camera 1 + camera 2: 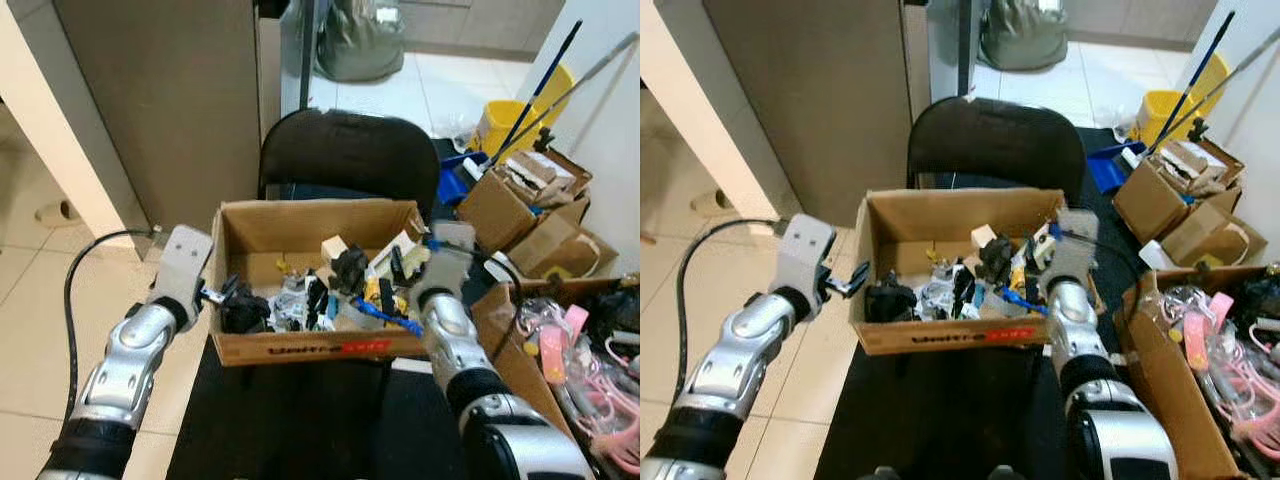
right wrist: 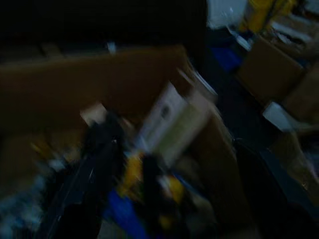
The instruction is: Picking trash to rubbish bin
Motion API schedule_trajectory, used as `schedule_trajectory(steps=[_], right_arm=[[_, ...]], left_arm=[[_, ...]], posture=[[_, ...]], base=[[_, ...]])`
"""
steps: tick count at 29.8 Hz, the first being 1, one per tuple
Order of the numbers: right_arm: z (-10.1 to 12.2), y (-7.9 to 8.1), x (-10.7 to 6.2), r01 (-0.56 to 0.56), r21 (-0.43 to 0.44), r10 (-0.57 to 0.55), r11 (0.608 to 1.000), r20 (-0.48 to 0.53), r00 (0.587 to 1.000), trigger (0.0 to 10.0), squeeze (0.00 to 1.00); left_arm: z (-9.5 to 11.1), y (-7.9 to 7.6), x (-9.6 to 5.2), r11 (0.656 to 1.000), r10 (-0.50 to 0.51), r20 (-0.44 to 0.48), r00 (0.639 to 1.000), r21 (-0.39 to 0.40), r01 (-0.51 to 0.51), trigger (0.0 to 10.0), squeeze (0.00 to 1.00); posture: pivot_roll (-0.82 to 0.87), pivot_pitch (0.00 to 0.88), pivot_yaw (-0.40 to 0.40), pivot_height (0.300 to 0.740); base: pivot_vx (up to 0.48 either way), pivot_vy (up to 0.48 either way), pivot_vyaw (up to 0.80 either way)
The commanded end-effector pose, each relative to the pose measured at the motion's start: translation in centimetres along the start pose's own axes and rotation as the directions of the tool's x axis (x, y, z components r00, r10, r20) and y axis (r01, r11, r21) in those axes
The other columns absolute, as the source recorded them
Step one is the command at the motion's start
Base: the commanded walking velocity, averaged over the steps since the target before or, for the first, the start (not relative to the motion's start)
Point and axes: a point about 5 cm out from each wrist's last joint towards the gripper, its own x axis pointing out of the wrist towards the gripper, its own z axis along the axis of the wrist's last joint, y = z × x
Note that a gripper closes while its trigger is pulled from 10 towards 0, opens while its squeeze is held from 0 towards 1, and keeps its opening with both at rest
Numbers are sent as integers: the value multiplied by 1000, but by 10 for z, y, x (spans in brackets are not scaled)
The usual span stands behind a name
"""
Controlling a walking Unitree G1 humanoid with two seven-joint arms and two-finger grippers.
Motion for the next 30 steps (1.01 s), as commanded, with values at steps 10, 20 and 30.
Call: schedule_trajectory(steps=[10,20,30], right_arm=[[-42,-14,-28,28,0,-28,1000,-96,995,10000,0],[-57,-5,-42,11,-1,-11,1000,-136,991,10000,0],[-63,-4,-50,17,9,-15,1000,-152,988,10000,0]], left_arm=[[-20,-7,-3,982,113,-40,993,-148,-118,10000,0],[-36,-12,-1,976,154,-119,981,-133,-170,10000,0],[-35,-11,1,973,167,-110,980,-142,-181,10000,0]], posture=[[37,84,6,740],[24,83,13,740],[26,86,17,740]], base=[[0,0,0],[0,0,0],[0,0,0]])
